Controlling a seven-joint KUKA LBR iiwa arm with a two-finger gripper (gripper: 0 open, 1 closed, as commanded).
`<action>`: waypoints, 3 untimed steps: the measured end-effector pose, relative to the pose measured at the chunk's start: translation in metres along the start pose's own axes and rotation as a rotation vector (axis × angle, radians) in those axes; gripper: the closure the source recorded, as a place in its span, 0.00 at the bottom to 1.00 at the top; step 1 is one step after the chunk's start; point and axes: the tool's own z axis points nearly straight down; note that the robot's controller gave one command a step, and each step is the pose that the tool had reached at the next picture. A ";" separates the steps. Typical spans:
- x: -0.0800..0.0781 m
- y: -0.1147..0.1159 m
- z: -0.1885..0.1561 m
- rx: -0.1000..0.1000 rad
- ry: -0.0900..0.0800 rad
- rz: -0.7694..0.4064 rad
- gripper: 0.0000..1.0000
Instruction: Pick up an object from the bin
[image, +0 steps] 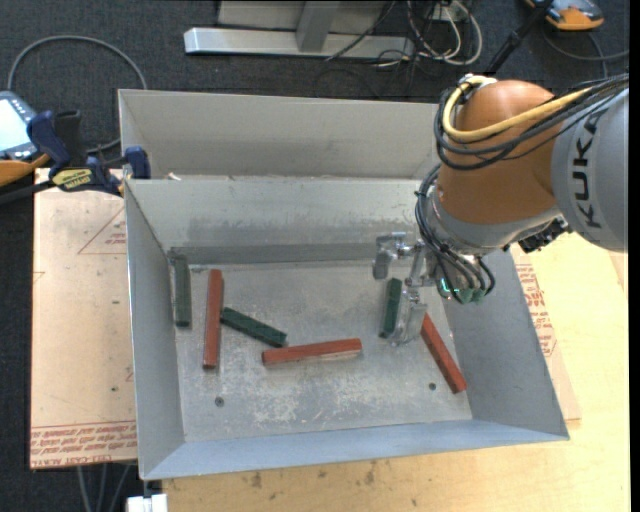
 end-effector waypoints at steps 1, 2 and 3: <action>-0.018 0.053 0.172 -0.001 -0.002 -0.092 0.00; -0.018 0.054 0.172 0.000 -0.007 -0.092 0.00; -0.019 0.054 0.172 0.000 -0.008 -0.092 0.00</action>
Offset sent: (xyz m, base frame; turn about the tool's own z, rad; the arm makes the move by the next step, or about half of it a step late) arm 0.0177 0.0515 -0.1676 -0.0879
